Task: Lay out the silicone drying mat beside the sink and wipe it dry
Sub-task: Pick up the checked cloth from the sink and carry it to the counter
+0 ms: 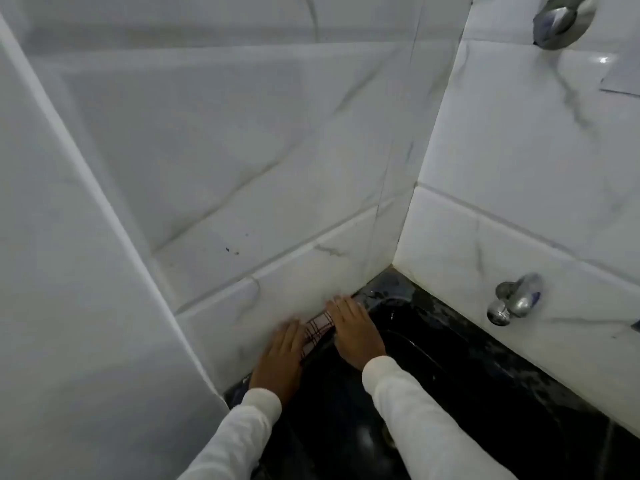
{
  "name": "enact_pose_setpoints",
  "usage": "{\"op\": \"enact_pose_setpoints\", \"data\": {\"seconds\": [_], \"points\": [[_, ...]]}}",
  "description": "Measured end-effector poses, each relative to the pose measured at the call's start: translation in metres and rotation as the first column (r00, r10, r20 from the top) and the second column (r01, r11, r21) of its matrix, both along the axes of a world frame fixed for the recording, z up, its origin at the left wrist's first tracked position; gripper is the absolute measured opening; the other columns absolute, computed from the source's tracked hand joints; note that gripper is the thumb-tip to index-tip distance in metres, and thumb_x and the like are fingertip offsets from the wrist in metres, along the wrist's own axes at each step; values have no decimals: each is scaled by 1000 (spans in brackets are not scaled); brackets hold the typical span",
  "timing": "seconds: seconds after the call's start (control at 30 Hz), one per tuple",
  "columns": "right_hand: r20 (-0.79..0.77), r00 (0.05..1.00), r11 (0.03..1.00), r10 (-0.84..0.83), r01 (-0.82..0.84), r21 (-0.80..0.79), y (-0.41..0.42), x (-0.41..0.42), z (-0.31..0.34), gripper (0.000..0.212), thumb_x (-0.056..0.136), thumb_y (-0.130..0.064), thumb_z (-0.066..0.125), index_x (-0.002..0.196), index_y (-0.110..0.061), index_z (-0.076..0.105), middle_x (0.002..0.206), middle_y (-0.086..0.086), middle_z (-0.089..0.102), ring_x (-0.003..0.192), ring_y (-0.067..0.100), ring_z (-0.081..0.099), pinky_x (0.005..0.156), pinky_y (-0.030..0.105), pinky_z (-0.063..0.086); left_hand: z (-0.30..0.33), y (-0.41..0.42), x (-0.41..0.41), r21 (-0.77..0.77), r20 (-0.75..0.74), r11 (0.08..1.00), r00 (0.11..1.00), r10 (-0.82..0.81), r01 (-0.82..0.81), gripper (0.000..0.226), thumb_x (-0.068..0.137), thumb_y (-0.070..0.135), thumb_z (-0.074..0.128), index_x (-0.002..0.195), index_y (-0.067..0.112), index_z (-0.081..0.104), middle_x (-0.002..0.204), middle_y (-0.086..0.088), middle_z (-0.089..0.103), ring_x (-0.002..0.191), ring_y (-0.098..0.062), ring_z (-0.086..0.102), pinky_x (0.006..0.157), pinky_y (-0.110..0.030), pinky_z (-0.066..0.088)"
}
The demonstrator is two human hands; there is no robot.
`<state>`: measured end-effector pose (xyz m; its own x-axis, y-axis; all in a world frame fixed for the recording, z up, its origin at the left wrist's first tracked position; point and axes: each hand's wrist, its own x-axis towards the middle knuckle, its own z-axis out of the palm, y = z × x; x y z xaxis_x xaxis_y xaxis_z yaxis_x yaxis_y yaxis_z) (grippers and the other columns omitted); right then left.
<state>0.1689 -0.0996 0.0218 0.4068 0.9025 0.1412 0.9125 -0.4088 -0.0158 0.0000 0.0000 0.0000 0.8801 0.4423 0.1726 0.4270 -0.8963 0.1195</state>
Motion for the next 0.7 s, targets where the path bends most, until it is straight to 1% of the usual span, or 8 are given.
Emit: {"op": "enact_pose_setpoints", "data": {"seconds": [0.07,0.17,0.23,0.3,0.43,0.53,0.6,0.7], "points": [[-45,999,1000,-11,11,-4,6,-1,-7,82,65,-14,71,142,-11,41,143,12,45,133,34,42,104,49,41,-5,3,-4,-52,34,999,999,0,1,80,62,16,71,136,4,42,136,-13,53,122,-31,52,98,-44,46],[-71,997,996,-9,3,-89,13,0,-19,80,62,-11,76,137,-12,46,141,11,46,134,34,39,104,51,40,-19,6,-12,-101,-54,994,997,-54,48,83,58,17,78,130,4,39,123,-13,62,107,-30,62,87,-40,53],[-89,996,991,-26,14,-133,19,5,-24,82,62,-12,78,137,-12,46,140,11,47,133,35,40,102,52,41,-25,11,-13,-93,-82,994,994,-72,64,62,70,19,59,128,4,40,116,-12,66,100,-29,65,81,-37,56],[-129,991,983,-47,23,-182,22,6,-30,83,65,-12,78,140,-13,43,143,11,45,136,33,38,100,53,42,-31,15,-15,-64,-132,998,991,-26,18,55,73,21,41,126,5,47,114,-11,66,99,-28,64,77,-35,57],[-225,971,988,-76,43,-148,28,3,-44,78,70,-5,70,142,-17,40,146,8,41,139,30,32,100,52,41,-45,15,-14,-86,-272,993,961,56,-82,56,76,21,37,125,1,57,116,-13,65,100,-30,63,74,-36,58],[-231,966,987,-114,82,-140,33,2,-49,72,67,-5,71,134,-20,49,138,6,49,131,31,43,93,49,46,-46,8,-8,-122,-298,990,954,36,-76,60,73,33,64,124,3,58,117,-15,63,101,-29,62,79,-37,56],[-216,966,982,-143,111,-154,35,2,-50,68,67,-8,71,130,-22,52,134,5,51,126,31,46,90,47,46,-39,2,-2,-163,-318,981,947,51,-108,69,48,35,85,107,4,67,97,-11,68,84,-26,66,64,-32,58],[-201,963,977,-179,150,-150,41,-1,-50,62,74,-8,68,132,-21,50,138,7,46,128,31,41,93,47,44,-30,-5,7,-86,-299,989,950,92,-123,42,42,12,85,79,6,67,73,-12,62,62,-27,62,44,-33,52]]}}
